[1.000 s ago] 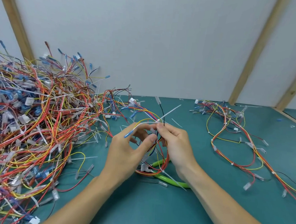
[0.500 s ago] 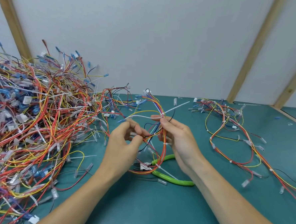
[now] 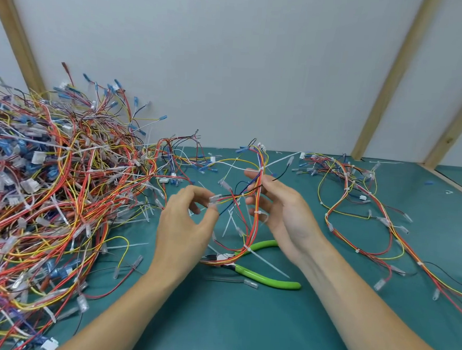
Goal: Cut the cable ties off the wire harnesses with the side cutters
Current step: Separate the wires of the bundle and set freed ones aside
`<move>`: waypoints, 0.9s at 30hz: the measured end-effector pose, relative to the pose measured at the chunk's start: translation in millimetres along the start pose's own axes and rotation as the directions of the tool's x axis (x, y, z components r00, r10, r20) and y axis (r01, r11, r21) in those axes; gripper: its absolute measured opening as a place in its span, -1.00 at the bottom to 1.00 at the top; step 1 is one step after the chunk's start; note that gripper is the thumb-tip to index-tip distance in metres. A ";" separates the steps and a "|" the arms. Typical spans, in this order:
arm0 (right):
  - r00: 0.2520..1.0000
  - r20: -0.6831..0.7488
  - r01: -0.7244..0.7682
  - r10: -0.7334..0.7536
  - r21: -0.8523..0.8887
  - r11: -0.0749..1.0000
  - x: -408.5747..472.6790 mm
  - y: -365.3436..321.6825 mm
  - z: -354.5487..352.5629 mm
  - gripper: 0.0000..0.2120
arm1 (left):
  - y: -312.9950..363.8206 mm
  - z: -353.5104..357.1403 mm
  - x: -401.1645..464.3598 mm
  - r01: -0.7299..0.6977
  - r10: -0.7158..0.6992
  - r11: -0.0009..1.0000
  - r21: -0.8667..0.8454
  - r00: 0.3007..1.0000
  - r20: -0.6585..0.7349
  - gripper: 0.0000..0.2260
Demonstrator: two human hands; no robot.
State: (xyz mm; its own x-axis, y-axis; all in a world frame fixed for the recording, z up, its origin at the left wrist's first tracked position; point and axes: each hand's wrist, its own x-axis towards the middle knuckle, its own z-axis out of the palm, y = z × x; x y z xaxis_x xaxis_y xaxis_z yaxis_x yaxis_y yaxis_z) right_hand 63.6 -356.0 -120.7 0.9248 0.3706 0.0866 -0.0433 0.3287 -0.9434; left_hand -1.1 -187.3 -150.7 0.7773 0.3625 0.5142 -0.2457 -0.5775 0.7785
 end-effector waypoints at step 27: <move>0.973 -0.139 0.126 -0.182 -0.340 0.932 -1.1 -3.7 1.2 -0.68 | 2.7 1.3 3.7 0.137 -0.111 0.960 -0.245 0.987 0.116 -0.77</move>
State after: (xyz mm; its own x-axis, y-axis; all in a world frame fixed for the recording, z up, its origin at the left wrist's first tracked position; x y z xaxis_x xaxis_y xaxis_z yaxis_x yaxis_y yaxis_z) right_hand 62.2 -356.6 -116.9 0.9607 0.1799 0.2114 0.2042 0.0577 -0.9772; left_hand 1.9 -188.5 -147.2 0.8618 0.3367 0.3794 -0.2717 -0.3254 0.9057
